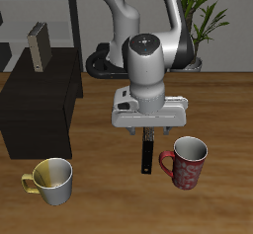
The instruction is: Yellow book upright top shelf and black book top region shelf and red mug top shelf
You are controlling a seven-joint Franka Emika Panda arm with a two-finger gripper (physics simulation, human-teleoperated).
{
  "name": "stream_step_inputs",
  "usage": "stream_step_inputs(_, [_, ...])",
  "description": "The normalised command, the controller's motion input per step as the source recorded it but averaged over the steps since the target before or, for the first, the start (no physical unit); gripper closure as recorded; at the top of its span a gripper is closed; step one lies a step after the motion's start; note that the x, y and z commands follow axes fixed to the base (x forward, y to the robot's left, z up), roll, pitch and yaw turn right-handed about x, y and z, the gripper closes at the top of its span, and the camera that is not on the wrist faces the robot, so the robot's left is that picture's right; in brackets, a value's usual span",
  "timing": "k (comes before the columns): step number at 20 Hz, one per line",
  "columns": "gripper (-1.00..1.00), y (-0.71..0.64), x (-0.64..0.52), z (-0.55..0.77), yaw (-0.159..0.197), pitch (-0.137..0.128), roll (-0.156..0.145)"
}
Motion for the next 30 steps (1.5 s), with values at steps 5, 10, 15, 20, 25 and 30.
stream_step_inputs(5, [-1.00, 0.07, -0.05, -0.05, 0.019, -0.012, 0.001])
stream_step_inputs(10, [-1.00, -0.08, 0.03, -0.04, -0.008, 0.004, -0.026])
stream_step_inputs(15, [-1.00, -0.06, 0.00, -0.17, 0.000, 0.038, 0.003])
stream_step_inputs(20, [1.00, 0.00, -0.05, -0.07, -0.003, 0.013, -0.012])
stream_step_inputs(25, [1.00, 0.11, -0.14, 0.10, 0.028, -0.020, -0.003])
stream_step_inputs(30, [1.00, 0.01, -0.09, 0.19, -0.010, 0.004, -0.060])
